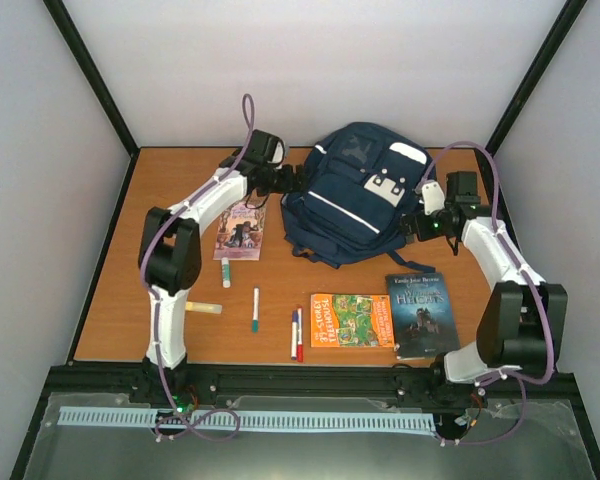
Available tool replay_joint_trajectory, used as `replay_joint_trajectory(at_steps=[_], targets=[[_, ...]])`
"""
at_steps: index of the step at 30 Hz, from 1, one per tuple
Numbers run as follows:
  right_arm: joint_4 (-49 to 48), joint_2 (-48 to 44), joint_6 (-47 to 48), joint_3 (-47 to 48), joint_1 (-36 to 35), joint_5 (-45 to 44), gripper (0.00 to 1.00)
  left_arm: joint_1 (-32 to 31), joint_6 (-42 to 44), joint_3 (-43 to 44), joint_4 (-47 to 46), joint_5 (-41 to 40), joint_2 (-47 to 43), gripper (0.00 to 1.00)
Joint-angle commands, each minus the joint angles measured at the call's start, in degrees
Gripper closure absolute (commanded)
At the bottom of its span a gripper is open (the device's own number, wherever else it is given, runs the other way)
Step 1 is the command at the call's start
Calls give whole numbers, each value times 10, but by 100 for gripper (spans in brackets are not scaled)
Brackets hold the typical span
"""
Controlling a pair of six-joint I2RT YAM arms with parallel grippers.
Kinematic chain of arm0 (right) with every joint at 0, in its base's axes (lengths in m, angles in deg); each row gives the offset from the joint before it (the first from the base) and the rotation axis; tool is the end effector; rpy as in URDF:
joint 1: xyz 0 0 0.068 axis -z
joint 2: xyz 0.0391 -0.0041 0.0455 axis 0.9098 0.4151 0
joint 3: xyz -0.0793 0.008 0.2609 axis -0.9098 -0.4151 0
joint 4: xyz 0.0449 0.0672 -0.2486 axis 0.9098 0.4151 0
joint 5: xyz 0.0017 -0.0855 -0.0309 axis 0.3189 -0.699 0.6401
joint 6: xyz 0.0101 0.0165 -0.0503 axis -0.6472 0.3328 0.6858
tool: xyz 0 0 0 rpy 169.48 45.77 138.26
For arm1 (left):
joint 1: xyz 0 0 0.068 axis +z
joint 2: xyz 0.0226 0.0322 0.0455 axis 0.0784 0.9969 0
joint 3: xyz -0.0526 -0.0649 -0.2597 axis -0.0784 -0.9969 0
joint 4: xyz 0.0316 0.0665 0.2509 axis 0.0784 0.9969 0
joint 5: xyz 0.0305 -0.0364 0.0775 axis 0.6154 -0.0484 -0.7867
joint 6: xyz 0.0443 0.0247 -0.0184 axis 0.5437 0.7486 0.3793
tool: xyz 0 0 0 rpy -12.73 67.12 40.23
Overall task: Pack the student bag
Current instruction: Adjust the student bag at the center of the board.
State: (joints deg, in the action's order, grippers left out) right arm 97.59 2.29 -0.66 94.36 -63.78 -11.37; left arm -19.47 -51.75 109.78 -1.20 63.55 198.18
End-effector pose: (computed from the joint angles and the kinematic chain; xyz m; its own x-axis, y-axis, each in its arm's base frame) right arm 0.3013 0.0004 0.2529 -0.7502 -0.2706 -0.6034 -0.3662 0.9298 0.0383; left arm 0.4255 -0.1970 0.2438 -0.8452 -0.0826 -0.5280 0.1723 0.8930 -0.4157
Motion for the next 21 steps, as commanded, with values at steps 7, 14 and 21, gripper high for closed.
replay_joint_trajectory(at_steps=[7, 14, 21], targets=[[82, 152, -21, 105, 38, 99, 0, 11, -46, 184, 38, -3, 146, 5], [78, 230, -64, 150, 49, 116, 0, 38, -43, 238, 32, 89, 221, 16], [104, 318, -67, 213, 48, 134, 0, 39, -26, 226, 29, 143, 245, 20]])
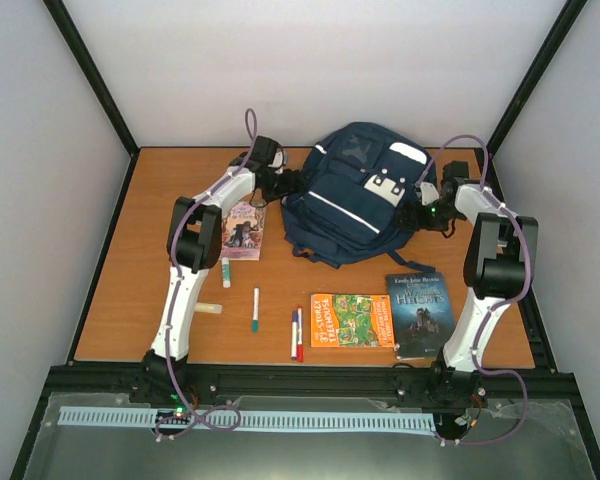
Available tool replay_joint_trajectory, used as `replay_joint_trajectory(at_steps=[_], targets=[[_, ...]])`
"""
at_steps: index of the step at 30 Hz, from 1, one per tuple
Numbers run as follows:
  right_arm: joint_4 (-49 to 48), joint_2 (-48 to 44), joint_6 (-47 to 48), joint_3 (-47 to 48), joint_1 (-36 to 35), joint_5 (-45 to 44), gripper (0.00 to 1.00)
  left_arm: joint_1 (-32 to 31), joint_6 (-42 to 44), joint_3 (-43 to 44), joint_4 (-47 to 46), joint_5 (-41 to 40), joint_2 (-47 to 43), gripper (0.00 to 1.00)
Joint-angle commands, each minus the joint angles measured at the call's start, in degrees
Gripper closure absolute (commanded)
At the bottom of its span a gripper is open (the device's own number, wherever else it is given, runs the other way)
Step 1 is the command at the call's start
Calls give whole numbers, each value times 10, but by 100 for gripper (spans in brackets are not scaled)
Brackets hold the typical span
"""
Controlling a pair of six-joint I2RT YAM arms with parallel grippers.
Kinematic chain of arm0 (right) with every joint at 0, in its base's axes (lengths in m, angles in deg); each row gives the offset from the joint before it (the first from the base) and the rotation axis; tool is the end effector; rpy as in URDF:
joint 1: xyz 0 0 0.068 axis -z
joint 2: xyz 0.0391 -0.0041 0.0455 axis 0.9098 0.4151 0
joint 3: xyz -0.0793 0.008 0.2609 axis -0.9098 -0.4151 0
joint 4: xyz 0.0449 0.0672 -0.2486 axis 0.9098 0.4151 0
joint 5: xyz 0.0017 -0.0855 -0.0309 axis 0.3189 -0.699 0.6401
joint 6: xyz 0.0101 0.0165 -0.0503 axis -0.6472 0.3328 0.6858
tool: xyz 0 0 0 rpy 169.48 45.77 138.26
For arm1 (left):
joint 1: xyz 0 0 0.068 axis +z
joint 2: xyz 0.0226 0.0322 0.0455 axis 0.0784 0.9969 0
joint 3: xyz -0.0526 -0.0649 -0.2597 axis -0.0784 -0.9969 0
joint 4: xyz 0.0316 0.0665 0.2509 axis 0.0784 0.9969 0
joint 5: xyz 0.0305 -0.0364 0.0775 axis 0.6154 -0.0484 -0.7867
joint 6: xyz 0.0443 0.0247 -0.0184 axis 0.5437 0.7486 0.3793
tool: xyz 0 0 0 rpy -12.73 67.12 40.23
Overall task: Pack the student bag
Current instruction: Adjust the student bag at the center of the board.
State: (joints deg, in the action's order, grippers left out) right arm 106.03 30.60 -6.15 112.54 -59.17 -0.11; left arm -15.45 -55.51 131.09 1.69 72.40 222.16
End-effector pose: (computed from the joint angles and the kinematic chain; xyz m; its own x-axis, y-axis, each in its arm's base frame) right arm 0.3864 -0.0268 0.1798 -0.9305 -0.0869 -0.3559 -0.2241 0.9035 0.3653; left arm 0.5051 -0.1965 0.1556 -0.9172 -0.1517 -0.3683 0.0723 0.8458 -0.5286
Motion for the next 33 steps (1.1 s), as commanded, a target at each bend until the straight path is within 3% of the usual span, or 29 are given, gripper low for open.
replay_joint_trajectory(at_steps=[1, 9, 23, 29, 33], targets=[[21, 42, -13, 36, 2, 26, 0, -1, 13, 0, -9, 64, 0, 21], [47, 98, -8, 90, -32, 34, 0, -3, -7, -178, -121, 104, -87, 27], [63, 156, -15, 173, -94, 24, 0, -21, -26, -405, -197, 78, -238, 38], [68, 178, -19, 207, -95, 18, 0, -33, -34, -469, -207, 46, -294, 37], [82, 178, -10, 219, -93, 21, 0, -31, -9, -452, -163, 28, -301, 33]])
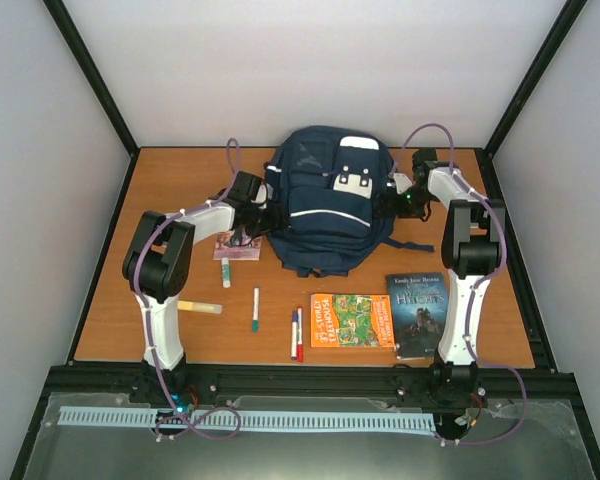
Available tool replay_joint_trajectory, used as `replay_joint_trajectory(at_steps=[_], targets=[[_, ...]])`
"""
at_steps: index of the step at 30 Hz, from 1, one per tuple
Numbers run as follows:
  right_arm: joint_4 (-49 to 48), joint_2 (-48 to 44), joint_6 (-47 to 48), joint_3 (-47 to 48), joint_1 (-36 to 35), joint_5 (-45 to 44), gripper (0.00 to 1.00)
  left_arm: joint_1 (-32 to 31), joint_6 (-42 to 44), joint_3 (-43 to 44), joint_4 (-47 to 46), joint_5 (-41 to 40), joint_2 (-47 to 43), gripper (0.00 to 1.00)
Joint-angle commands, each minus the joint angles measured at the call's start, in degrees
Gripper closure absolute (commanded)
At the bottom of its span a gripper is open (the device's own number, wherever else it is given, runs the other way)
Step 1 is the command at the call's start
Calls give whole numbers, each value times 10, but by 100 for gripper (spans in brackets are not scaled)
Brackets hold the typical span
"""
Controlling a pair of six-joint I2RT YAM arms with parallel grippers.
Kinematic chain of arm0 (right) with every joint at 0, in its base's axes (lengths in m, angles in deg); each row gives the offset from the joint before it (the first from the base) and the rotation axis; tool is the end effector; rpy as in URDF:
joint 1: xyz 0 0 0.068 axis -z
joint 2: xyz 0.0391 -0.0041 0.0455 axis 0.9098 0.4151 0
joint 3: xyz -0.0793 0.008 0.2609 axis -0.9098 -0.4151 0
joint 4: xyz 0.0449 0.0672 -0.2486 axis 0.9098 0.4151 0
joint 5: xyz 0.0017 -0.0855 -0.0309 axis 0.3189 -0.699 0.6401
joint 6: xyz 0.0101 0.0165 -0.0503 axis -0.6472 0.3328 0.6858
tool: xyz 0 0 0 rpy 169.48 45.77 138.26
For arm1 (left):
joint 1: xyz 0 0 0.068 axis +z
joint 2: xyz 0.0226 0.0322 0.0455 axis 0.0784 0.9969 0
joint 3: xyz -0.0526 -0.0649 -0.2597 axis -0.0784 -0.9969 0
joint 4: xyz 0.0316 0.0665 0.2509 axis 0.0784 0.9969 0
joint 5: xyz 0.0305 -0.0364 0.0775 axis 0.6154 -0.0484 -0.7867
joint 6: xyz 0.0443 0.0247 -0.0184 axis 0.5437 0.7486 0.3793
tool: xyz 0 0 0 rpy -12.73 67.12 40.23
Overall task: Pack the student bag
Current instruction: Adjust the student bag at the center of the board.
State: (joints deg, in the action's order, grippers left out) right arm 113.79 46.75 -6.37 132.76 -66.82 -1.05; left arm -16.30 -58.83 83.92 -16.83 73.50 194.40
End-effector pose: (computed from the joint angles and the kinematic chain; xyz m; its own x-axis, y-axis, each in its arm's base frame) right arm 0.4491 0.0258 0.1582 -0.9334 -0.2087 -0.2918 -0.3118 0.8741 0.3724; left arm 0.3851 -0.1602 0.1525 -0.9314 -0.1796 -0.3167 0.0295 0.8298 -0.5573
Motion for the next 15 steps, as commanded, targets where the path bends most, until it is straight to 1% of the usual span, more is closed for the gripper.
replay_joint_trajectory(at_steps=[1, 6, 9, 11, 15], targets=[[7, 10, -4, 16, -14, 29, 0, -22, 35, 31, 42, 9, -24, 31], [16, -49, 3, 1, 18, 29, 0, -17, 55, 56, 98, -33, -46, 17], [23, -97, 16, -23, 37, 24, 0, -2, 33, 49, 111, -50, -72, 11], [28, -132, 26, -45, 47, 15, 0, 11, 18, 45, 113, -41, -94, 10], [18, -228, 59, -125, 56, -14, 0, 14, 27, 45, 120, -51, -133, 9]])
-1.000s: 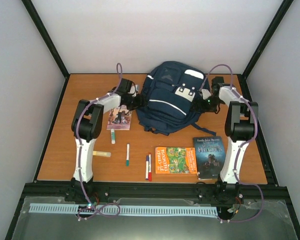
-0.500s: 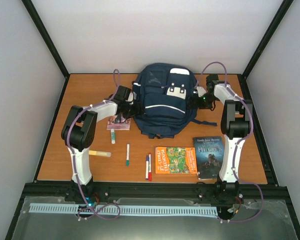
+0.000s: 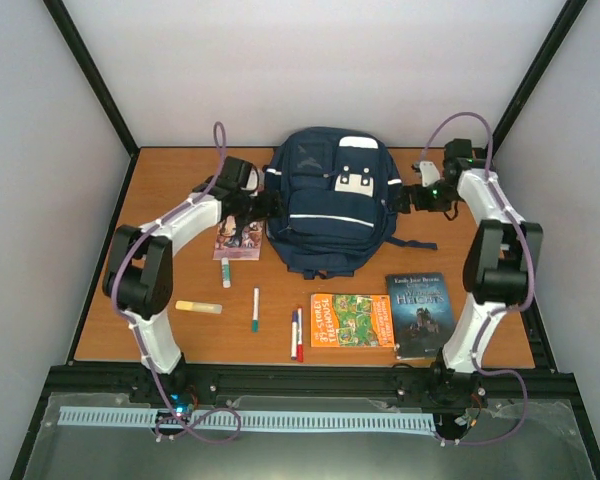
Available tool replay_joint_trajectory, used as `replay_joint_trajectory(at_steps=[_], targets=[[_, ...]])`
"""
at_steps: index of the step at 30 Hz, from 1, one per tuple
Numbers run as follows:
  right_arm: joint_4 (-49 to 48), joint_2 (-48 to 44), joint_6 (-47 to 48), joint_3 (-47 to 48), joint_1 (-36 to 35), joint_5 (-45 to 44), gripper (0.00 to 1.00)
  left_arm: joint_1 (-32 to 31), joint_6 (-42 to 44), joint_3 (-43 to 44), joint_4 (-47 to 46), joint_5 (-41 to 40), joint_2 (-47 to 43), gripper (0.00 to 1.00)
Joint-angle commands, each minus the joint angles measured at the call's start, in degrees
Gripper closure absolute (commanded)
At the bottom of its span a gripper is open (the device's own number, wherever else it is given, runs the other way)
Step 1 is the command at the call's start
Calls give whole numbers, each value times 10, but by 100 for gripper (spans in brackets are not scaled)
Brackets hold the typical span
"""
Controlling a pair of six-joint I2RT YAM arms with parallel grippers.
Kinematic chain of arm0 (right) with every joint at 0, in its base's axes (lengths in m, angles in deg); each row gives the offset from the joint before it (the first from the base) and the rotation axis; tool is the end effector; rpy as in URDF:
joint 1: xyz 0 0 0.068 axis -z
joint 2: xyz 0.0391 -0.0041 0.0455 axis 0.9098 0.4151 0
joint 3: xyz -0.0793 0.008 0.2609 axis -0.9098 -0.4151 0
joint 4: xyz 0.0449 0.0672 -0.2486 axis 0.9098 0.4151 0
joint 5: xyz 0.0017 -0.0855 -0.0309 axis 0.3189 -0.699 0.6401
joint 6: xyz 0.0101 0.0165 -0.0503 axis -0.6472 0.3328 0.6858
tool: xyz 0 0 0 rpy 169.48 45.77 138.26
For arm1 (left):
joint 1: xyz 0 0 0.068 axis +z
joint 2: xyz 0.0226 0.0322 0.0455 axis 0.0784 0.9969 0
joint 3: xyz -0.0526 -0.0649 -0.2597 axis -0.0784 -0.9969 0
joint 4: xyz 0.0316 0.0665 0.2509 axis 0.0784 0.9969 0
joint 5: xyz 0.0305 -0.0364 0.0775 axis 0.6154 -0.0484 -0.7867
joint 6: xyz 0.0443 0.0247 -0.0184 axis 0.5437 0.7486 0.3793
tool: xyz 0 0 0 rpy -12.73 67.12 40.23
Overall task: Pack the student bag
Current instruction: Adjust the student bag at the center of the board.
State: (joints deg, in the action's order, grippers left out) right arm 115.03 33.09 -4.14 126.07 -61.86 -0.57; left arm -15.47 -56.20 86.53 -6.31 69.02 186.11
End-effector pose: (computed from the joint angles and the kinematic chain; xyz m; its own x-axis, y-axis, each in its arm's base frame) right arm 0.4116 -0.0104 0.2237 -0.9024 -0.1634 -0.3987 -0.3085 0.8910 0.3332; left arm 0.3719 -0.1462 0.2103 -0.9094 -0.1747 -0.3775 0.0366 0.8703 -0.4911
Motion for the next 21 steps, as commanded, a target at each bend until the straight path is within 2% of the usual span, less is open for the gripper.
replay_joint_trajectory(at_steps=[1, 5, 8, 13, 19, 21], targets=[[3, -114, 48, -82, 7, -24, 0, 5, 4, 17, 15, -6, -60, 9], [17, -198, 114, -174, 6, -1, 0, 1, 13, -12, 24, 26, -96, 12], [37, -261, 184, -235, 4, 26, 7, -19, 29, -34, -6, 56, -110, 13], [39, -341, 277, -338, -40, -14, 26, -76, 69, -17, 15, 84, -74, 19], [56, -378, 335, -393, -46, -19, 54, -160, 86, -39, 42, 46, -102, 20], [62, -385, 352, -398, -50, -8, 60, -180, 76, -58, 37, 36, -118, 20]])
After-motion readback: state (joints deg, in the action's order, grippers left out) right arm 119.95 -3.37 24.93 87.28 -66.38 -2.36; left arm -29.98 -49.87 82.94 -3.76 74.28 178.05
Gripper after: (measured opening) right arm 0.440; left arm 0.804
